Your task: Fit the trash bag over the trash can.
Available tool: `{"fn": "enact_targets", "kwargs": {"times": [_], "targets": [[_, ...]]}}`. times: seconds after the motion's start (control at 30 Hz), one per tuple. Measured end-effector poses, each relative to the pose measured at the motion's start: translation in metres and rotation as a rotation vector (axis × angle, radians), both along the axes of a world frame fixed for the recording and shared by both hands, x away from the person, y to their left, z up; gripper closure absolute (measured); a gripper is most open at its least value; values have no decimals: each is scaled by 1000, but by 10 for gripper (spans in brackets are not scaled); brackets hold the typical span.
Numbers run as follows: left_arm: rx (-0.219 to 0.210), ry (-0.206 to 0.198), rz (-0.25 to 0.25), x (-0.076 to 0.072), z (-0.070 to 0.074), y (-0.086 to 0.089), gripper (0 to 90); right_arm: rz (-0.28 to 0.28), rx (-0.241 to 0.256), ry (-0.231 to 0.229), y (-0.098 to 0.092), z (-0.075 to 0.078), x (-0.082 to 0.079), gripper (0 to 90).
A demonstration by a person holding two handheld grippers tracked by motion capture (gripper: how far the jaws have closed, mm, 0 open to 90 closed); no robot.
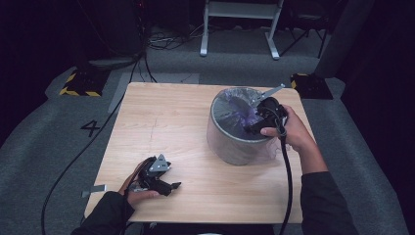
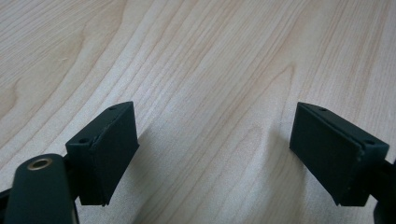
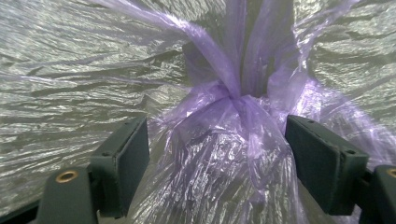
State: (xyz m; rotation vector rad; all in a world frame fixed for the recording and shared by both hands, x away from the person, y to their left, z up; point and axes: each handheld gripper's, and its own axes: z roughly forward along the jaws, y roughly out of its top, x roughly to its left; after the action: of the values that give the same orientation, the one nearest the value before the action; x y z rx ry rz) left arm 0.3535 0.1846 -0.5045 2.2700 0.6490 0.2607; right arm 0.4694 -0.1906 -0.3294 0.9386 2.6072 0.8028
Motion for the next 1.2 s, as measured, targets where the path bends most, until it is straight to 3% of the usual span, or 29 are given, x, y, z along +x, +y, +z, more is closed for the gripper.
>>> {"fn": "enact_targets", "kwargs": {"times": [0.37, 0.5, 0.7, 0.87, 0.9, 1.2], "targets": [[0, 0, 0, 0, 0, 0, 148, -21, 54, -74, -6, 5, -3, 234], [0, 0, 0, 0, 0, 0, 148, -40, 74, -141, -10, 6, -5, 257], [0, 0, 0, 0, 0, 0, 148, -47, 90, -172, -12, 5, -6, 248], [0, 0, 0, 0, 0, 0, 147, -65, 126, -214, -15, 4, -8, 248], [0, 0, -1, 0, 0, 0, 147, -75, 134, -240, -16, 4, -8, 247], [0, 0, 0, 0, 0, 0, 148, -68, 193, -303, -25, 8, -14, 234]]}}
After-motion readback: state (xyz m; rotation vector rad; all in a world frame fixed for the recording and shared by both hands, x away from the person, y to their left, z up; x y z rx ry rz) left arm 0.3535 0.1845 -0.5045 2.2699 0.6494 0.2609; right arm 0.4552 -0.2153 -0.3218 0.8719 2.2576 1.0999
